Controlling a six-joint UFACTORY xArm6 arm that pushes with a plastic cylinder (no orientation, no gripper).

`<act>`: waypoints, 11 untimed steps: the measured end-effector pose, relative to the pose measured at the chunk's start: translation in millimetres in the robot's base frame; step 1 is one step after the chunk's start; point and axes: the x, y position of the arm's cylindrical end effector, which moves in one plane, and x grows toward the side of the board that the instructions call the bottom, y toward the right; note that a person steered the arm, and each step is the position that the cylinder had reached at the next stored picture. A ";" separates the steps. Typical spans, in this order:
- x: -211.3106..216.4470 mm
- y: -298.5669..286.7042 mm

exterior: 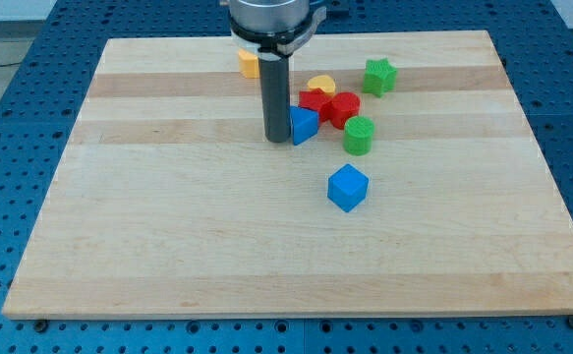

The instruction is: Move the blue cube into the green circle

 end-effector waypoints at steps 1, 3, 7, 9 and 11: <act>40.5 -2.3; 120.8 31.6; 78.9 98.1; 99.9 63.7; 71.2 59.2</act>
